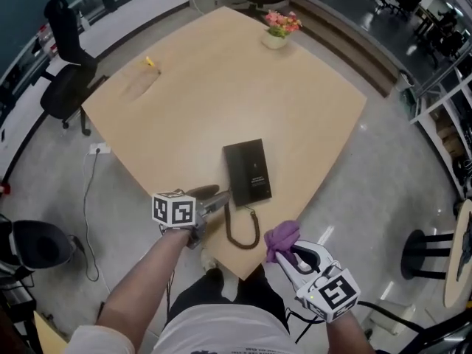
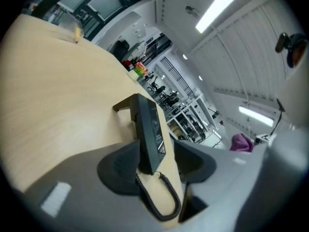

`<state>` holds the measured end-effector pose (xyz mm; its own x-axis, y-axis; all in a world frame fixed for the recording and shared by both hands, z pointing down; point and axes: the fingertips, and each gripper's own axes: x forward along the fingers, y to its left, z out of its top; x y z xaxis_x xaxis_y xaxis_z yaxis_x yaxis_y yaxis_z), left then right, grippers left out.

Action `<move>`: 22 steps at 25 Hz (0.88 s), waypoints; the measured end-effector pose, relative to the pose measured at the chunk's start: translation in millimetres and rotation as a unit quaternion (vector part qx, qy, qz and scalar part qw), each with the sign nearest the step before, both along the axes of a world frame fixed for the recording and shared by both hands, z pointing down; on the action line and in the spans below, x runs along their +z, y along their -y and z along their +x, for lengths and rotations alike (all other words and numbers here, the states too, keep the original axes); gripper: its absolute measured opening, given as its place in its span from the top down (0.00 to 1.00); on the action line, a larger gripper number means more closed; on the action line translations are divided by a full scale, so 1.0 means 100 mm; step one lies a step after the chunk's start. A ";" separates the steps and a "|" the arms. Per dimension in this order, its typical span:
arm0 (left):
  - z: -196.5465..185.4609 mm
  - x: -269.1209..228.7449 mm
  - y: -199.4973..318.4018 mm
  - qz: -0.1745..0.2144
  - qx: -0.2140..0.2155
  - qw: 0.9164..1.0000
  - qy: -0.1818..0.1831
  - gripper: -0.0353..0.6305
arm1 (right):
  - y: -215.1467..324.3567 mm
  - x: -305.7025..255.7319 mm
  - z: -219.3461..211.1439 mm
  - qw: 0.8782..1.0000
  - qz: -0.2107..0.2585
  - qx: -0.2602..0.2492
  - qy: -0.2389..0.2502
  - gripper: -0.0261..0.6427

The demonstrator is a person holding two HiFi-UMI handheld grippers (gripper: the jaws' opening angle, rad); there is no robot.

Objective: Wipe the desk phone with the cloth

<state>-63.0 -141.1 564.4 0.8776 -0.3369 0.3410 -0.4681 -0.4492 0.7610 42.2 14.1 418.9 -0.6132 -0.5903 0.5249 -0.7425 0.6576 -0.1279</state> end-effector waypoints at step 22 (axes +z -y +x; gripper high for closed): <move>0.40 0.29 0.55 -0.109 0.000 0.988 -0.105 0.66 | 0.44 0.24 0.61 0.998 -0.059 -0.026 0.009 0.82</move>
<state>-23.4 -196.5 593.1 0.9366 -0.2754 0.2167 -0.2903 -0.2632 0.9200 103.2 -29.9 443.2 -0.6513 -0.4929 0.5769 -0.7050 0.6742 -0.2200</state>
